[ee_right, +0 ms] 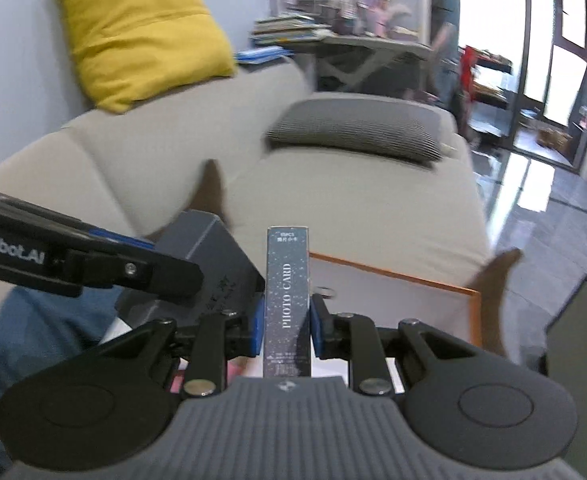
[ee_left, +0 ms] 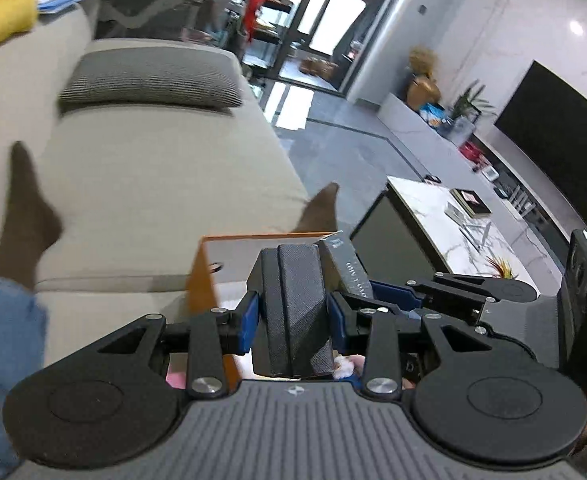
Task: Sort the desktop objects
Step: 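Lift both held boxes and carry them over the white box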
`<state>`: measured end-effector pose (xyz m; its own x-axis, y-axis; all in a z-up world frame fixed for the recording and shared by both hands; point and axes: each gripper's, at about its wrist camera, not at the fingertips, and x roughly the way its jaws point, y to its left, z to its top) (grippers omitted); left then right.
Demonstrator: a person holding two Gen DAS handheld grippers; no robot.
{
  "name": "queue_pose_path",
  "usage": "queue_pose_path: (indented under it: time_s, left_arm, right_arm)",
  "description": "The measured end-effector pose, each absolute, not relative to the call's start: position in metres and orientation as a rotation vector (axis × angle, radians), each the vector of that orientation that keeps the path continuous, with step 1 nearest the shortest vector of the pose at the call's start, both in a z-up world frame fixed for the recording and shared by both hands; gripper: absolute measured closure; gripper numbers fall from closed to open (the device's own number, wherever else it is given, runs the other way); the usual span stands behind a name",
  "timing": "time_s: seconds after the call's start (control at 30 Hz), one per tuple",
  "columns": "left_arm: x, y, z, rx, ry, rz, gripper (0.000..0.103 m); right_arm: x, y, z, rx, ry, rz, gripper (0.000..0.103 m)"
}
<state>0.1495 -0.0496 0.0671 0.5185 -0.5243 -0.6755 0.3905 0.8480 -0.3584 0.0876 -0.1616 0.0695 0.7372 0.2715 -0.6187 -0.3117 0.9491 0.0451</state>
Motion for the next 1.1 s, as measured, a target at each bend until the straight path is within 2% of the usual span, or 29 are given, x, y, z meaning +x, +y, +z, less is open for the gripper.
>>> queue_pose_path:
  time_s: [0.33,0.67,1.1]
  left_arm:
    - [0.221,-0.127,-0.002,-0.163,1.056,-0.613,0.061]
    - [0.256,-0.144,-0.073,-0.221,1.210,-0.551,0.061]
    - [0.253,-0.145,-0.106,-0.340,1.262,-0.548,0.061]
  right_arm:
    - [0.151,-0.240,0.021,0.038,0.814,0.160,0.079]
    - [0.180,-0.257,-0.042,0.026,0.951,0.118,0.079]
    - [0.178,-0.246,-0.052,-0.069,1.014,0.057,0.079]
